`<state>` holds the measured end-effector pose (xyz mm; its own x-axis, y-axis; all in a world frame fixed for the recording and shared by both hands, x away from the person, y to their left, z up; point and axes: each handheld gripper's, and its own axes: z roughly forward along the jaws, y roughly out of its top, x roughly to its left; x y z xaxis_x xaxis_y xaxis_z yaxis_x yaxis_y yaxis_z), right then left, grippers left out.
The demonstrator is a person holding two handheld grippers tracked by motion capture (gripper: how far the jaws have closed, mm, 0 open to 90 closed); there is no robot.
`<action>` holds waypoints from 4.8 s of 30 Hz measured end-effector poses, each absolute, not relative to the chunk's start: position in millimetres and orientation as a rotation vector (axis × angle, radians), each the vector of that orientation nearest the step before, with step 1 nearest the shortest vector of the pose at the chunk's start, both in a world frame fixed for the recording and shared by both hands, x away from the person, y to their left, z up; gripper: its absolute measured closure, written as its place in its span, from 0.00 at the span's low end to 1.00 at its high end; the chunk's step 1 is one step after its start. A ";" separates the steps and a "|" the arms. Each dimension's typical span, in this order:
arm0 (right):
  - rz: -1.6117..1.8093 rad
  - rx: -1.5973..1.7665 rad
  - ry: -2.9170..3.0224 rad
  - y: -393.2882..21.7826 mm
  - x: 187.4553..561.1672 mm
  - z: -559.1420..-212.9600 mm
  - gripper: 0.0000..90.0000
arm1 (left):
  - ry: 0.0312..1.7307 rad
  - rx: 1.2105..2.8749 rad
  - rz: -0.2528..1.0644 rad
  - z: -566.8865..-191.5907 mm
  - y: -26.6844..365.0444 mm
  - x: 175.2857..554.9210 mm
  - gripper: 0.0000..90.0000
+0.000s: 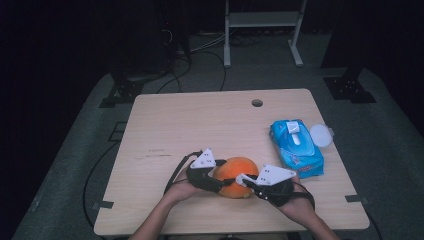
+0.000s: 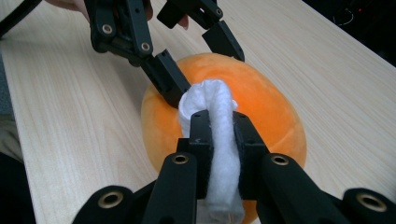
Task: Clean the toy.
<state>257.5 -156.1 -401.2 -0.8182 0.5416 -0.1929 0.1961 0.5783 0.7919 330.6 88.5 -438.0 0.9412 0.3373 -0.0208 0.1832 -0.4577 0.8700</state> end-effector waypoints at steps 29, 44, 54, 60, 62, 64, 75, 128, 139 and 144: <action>1.290 0.886 2.387 -198.4 287.5 -411.2 0.89 | 0.361 2.023 0.158 -445.9 99.4 332.3 0.35; 1.338 0.954 2.389 -202.6 291.7 -416.8 0.89 | 0.341 2.036 0.164 -445.7 99.9 330.2 0.34; 1.348 0.967 2.359 -198.4 302.2 -415.5 0.89 | 0.306 2.045 0.182 -445.8 96.6 328.3 0.36; 1.321 1.029 2.364 -207.8 303.8 -423.2 0.89 | 0.316 2.038 0.198 -446.2 96.2 325.7 0.35; 1.361 1.016 2.351 -205.2 300.7 -418.8 0.89 | 0.312 2.035 0.203 -446.6 94.9 324.9 0.35; 1.459 0.984 2.347 -199.3 297.8 -412.0 0.89 | 0.302 2.035 0.205 -447.0 93.4 324.3 0.35; 1.407 1.072 2.305 -205.4 306.6 -423.1 0.88 | 0.320 2.015 0.181 -449.0 98.0 327.8 0.34; 1.362 1.058 2.349 -205.5 299.2 -416.3 0.89 | 0.245 2.089 0.217 -439.6 80.1 312.5 0.29; 1.328 0.938 2.370 -197.1 290.0 -412.2 0.89 | 0.363 2.089 0.149 -436.4 88.4 325.4 0.09; 1.331 0.950 2.371 -198.4 291.6 -412.4 0.89 | 0.415 2.100 0.042 -445.4 84.7 330.0 0.15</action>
